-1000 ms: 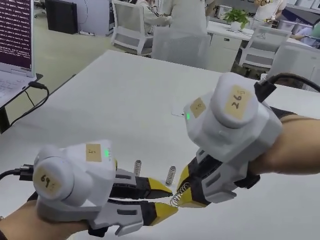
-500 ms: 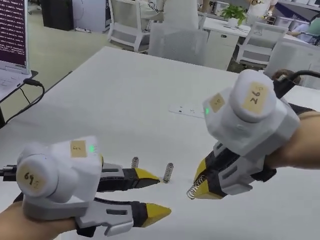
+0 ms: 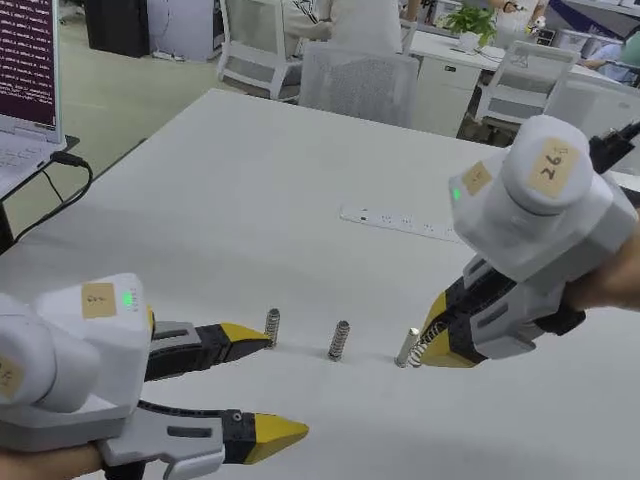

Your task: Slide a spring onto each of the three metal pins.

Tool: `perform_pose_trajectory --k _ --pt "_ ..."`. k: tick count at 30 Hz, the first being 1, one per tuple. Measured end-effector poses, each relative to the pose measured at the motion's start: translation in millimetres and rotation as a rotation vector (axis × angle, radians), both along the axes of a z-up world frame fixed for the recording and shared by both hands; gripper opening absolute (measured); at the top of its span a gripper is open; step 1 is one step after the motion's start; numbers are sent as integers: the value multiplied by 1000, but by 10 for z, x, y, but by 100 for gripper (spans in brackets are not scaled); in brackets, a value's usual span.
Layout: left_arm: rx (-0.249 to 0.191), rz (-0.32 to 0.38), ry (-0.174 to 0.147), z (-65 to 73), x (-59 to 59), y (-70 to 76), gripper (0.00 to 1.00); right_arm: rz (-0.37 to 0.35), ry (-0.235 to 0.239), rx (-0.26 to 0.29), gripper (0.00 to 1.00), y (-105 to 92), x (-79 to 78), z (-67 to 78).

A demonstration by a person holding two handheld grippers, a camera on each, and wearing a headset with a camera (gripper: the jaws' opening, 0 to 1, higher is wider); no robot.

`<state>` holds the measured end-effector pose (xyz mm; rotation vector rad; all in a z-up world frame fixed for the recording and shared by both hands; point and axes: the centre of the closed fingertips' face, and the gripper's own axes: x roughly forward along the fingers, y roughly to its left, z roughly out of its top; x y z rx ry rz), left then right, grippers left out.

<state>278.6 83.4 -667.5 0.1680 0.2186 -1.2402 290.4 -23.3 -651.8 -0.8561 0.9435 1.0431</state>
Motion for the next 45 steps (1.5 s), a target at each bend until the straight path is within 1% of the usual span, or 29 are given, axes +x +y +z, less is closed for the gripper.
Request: perform_pose_trajectory --k 2,4,10,12,17,20,24,28,37,42,45 --pt "10 10 -3 -27 1 18 51 -10 -3 -4 8 -36 24 2" --pt "13 19 2 -39 7 33 54 -16 -6 -8 8 -68 52 12" --pt "-7 44 1 6 -10 49 61 -38 -13 -25 8 -157 132 23" --pt "-12 50 4 11 -14 51 64 -44 -20 -40 8 -199 174 17" --pt "-23 57 2 53 -34 60 67 -57 -23 -61 8 -270 270 10" --pt "-24 61 0 65 -35 66 68 -60 -26 -74 8 -301 331 -8" --pt "-27 59 -1 73 -52 58 68 -69 -9 -76 8 -334 426 -69" --pt "-32 59 1 75 -49 49 70 -66 -3 -105 8 -384 502 -136" --pt "-32 64 5 76 -42 42 70 -82 10 -94 8 -406 725 -241" --pt "-29 67 6 75 -40 46 70 -79 17 -113 8 -439 780 -323" --pt "-30 69 6 78 -38 45 70 -87 31 -111 8 -465 809 -368"
